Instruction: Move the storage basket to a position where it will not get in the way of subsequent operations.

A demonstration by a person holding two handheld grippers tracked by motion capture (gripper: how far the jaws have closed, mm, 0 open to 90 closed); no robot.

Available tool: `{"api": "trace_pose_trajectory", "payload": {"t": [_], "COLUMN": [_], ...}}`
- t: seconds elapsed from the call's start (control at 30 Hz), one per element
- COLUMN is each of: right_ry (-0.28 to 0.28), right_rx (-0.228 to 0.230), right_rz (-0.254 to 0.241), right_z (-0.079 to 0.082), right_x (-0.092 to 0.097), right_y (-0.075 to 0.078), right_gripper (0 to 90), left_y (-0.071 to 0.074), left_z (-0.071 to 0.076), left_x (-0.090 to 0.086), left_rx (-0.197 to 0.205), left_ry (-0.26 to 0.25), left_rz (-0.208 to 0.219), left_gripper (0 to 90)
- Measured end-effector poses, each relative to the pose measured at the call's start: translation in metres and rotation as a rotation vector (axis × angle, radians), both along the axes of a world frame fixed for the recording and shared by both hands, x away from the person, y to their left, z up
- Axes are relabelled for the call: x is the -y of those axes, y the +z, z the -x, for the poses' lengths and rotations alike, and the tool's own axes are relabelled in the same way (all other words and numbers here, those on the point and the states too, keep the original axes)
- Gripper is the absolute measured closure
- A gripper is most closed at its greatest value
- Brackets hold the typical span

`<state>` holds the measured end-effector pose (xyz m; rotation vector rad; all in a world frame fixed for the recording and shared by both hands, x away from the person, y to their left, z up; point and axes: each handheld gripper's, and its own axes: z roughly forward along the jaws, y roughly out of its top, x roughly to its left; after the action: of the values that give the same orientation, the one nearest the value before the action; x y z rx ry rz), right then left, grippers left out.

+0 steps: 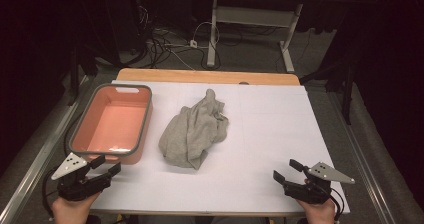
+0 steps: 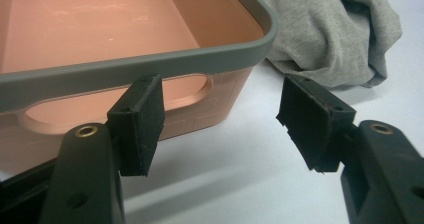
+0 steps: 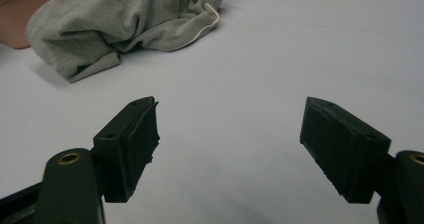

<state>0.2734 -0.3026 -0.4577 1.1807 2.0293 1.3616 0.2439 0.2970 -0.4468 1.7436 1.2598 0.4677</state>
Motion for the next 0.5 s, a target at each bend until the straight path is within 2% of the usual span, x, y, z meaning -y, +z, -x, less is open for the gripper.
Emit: {"api": "trace_pose_trajectory", "payload": {"t": [0.1,0.27,0.4,0.5], "right_ry": [-0.015,-0.017,-0.009,0.004], "right_rx": [-0.004,-0.003,-0.001,0.011], "right_rz": [-0.024,-0.018,-0.012,-0.008], "right_z": [-0.001,0.000,0.000,0.001], "right_x": [0.003,0.001,0.000,-0.002], "right_y": [0.001,0.000,0.000,0.001], "right_gripper": [24.4,25.1,25.5,27.4], "left_y": [0.001,0.003,0.004,0.005], "left_z": [0.001,0.001,0.001,0.001], "left_x": [0.002,0.005,0.012,0.018], "left_rx": [0.015,0.010,0.021,0.025], "left_ry": [-0.010,-0.035,-0.060,-0.080], "left_rz": [-0.002,0.013,0.027,0.017], "left_gripper": [33.3,34.8,34.8,34.8]}}
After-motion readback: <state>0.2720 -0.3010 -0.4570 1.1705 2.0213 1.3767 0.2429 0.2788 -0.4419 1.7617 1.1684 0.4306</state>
